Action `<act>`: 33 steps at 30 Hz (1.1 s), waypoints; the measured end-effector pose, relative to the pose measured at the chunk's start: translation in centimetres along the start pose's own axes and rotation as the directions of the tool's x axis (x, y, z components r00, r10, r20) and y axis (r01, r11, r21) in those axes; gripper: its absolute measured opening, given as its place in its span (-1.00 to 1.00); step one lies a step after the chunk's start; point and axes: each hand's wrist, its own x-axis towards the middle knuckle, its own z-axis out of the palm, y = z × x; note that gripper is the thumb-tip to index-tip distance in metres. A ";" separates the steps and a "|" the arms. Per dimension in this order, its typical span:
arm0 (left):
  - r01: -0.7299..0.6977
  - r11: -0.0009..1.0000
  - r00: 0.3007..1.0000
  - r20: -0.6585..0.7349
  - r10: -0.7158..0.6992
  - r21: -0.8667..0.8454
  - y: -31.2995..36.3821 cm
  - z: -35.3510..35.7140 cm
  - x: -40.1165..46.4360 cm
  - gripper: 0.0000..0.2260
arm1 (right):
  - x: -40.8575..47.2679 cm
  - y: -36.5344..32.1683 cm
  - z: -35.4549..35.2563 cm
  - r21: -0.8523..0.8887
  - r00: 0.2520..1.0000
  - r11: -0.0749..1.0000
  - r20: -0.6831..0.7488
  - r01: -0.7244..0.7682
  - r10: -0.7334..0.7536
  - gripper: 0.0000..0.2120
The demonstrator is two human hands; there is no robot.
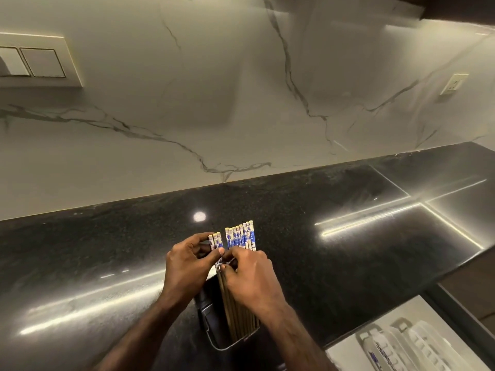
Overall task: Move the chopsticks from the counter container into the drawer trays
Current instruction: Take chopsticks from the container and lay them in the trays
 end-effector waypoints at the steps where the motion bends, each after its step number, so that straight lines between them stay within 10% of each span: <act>1: 0.006 1.000 1.000 0.004 -0.006 -0.019 0.0 0.0 0.0 -0.69 | 0.0 0.0 0.2 -0.001 1.000 1.000 -0.002 -0.014 0.014 -0.80; 14: 0.182 0.964 0.946 0.302 -0.118 -0.194 1.4 -1.9 0.8 -0.92 | -0.2 -0.4 0.1 0.073 0.994 0.993 0.060 -0.094 0.090 -0.75; 33: -0.297 0.902 0.825 0.390 0.408 -0.315 19.3 -2.1 -3.8 -0.83 | -9.2 0.7 -9.6 0.435 1.000 0.900 -0.014 -0.011 0.019 -0.85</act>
